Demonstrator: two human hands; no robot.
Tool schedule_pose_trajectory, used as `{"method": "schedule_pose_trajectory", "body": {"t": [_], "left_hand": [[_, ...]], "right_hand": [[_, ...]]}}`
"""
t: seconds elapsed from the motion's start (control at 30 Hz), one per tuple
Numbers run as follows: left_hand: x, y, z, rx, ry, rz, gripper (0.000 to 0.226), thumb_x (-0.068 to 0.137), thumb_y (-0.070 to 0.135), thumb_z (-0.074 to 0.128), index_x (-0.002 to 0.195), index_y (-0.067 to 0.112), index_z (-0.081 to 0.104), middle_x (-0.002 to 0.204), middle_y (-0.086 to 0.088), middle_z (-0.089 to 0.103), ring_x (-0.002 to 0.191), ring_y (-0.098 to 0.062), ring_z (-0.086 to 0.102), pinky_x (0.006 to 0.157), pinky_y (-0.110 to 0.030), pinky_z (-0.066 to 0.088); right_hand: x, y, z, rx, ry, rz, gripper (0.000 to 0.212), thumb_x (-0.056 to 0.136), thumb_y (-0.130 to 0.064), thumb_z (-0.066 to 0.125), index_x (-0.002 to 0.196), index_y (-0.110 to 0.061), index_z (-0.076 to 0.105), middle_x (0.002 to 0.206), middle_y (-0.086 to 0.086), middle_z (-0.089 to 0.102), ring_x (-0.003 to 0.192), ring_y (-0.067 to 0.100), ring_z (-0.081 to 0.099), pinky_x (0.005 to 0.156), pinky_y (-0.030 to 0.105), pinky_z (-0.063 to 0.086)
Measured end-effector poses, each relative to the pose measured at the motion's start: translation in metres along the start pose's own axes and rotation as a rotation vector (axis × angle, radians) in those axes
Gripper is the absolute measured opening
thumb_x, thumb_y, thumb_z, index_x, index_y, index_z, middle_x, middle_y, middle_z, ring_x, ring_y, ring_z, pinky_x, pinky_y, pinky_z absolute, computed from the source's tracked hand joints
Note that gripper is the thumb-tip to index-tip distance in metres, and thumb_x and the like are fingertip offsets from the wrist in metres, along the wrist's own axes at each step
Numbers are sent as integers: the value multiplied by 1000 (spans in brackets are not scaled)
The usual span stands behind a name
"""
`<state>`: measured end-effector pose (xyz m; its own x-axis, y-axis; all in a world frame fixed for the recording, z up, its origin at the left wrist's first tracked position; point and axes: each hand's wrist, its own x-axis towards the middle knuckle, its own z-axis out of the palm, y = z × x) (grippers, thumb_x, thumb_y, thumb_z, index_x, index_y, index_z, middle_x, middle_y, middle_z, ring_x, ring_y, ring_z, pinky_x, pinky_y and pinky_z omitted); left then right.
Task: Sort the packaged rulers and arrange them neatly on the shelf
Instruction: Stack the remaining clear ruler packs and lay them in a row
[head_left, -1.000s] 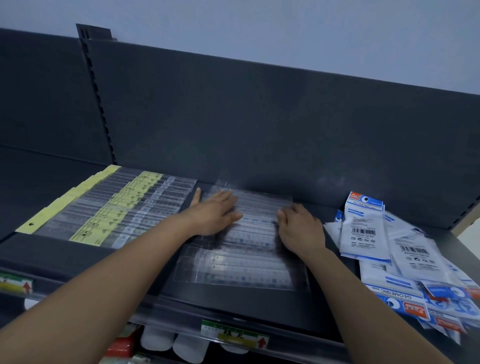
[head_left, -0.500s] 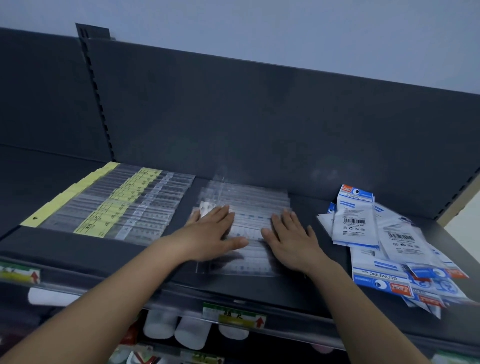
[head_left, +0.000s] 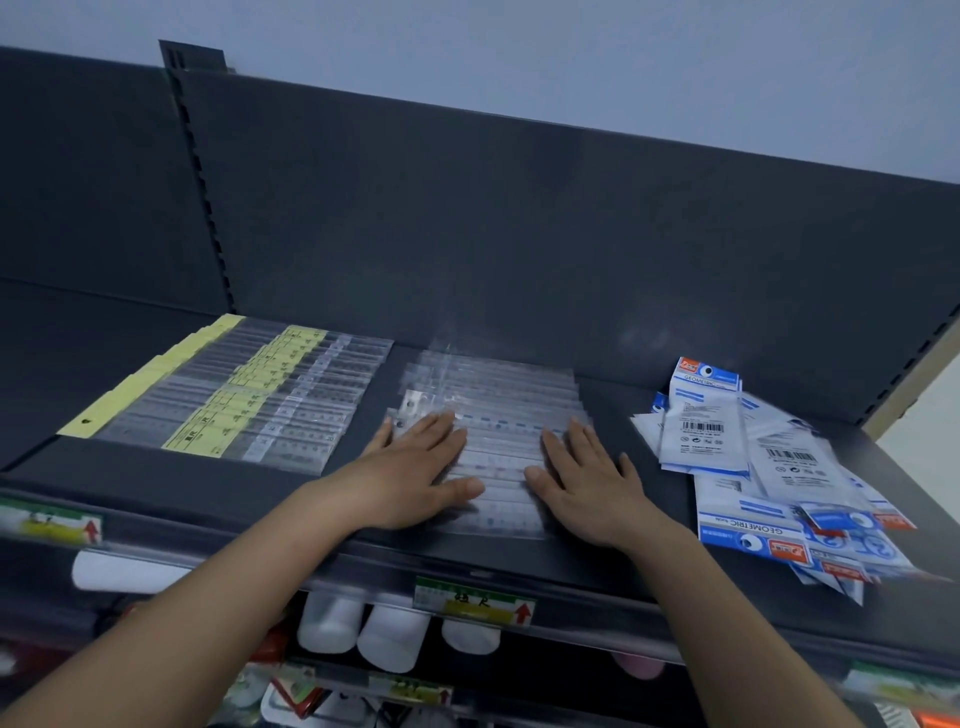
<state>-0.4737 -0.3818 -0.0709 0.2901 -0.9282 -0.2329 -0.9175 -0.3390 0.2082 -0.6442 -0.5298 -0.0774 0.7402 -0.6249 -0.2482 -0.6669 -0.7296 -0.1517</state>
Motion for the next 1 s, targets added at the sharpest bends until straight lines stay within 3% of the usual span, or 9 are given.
{"method": "schedule_pose_trajectory", "body": {"t": [0.43, 0.6, 0.73, 0.83, 0.9, 0.93, 1.0], "left_hand": [[-16, -3, 1, -34, -31, 20, 73, 96, 60, 30, 153, 30, -4, 158, 10, -19, 144, -3, -17, 119, -40, -12], [5, -7, -11, -96, 126, -33, 75, 96, 59, 31, 155, 24, 1, 160, 6, -14, 147, -9, -11, 120, -42, -6], [33, -14, -21, -90, 170, -86, 79, 93, 66, 29, 154, 20, 12, 161, 4, -11, 148, -10, -9, 119, -47, -3], [36, -17, -24, -17, 32, -84, 74, 89, 72, 24, 134, 16, 42, 159, 2, 18, 146, -15, 16, 118, -52, 6], [33, -19, -25, -30, 80, -102, 60, 89, 72, 25, 101, 19, 49, 144, -1, 41, 135, -19, 37, 115, -51, 18], [32, -20, -24, -44, 127, -111, 60, 89, 71, 27, 99, 16, 50, 142, -3, 43, 134, -21, 39, 114, -49, 22], [35, -23, -20, -105, 205, -139, 69, 91, 67, 32, 129, 11, 48, 157, -8, 24, 144, -26, 24, 117, -45, 20]], "right_hand": [[-19, -1, 0, -2, -40, -5, 71, 96, -64, 18, 153, -30, -8, 159, -1, -23, 146, 14, -22, 117, 48, -10], [0, -1, -10, 129, 127, 28, 64, 100, -55, 22, 155, -27, 5, 162, 1, -14, 148, 16, -14, 119, 47, -4], [21, -1, -12, 157, 105, 51, 67, 98, -58, 20, 155, -25, 7, 162, 4, -13, 149, 19, -12, 119, 48, -2], [26, 1, -7, 105, 86, 17, 65, 97, -60, 18, 152, -24, 21, 163, 4, 5, 150, 18, -2, 118, 51, 4], [26, 3, -7, 154, 138, 8, 62, 97, -59, 18, 146, -24, 34, 161, 5, 12, 149, 19, 5, 118, 51, 6], [26, 4, -7, 182, 144, 22, 61, 98, -59, 18, 146, -25, 34, 162, 7, 8, 150, 21, 3, 118, 50, 6], [26, 5, -7, 195, 110, 29, 59, 99, -57, 18, 149, -27, 29, 163, 10, 1, 150, 24, -1, 118, 49, 4]]}}
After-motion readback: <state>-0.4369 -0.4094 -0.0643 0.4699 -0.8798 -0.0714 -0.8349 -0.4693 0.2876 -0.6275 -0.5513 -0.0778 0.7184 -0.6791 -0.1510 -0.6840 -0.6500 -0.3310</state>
